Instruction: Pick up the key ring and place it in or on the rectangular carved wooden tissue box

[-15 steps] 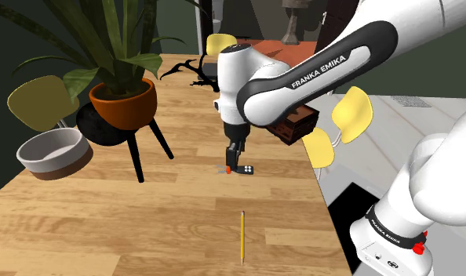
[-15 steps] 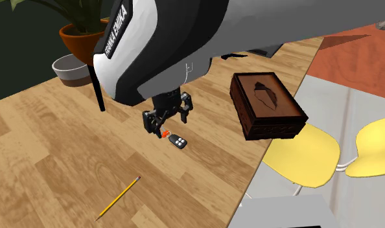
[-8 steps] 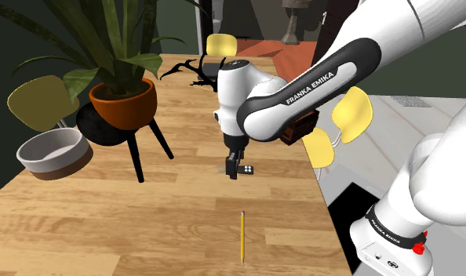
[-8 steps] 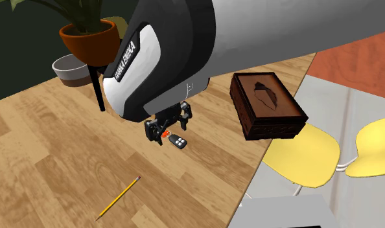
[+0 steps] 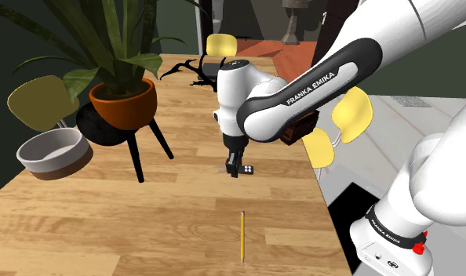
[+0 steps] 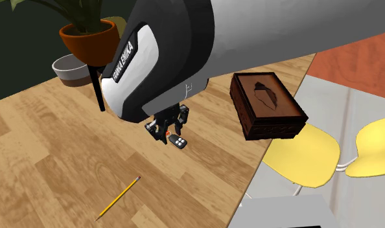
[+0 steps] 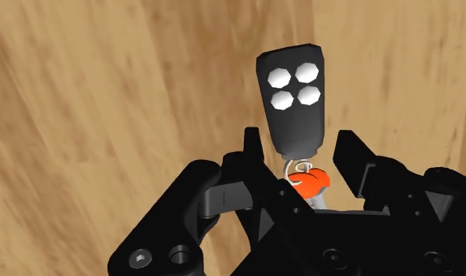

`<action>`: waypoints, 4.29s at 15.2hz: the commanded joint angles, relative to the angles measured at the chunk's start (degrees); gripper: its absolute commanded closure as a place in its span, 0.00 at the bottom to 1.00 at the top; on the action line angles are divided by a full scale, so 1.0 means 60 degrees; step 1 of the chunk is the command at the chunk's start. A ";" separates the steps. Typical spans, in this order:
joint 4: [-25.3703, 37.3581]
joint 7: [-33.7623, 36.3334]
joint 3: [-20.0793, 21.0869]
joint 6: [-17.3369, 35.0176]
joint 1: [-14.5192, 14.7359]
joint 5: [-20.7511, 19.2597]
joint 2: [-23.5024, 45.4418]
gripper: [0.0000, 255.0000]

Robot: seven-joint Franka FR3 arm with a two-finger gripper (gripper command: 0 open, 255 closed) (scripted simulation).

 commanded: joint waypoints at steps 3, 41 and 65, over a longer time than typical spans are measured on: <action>-0.0029 0.0041 -0.0010 0.0013 -0.0005 -0.0013 0.0037 1.00; 0.2545 -0.0461 -0.0272 -0.4291 -0.0042 0.0516 -0.1771 1.00; 0.2823 -0.5961 -0.3853 -0.4270 -0.2369 -0.0542 -0.1495 1.00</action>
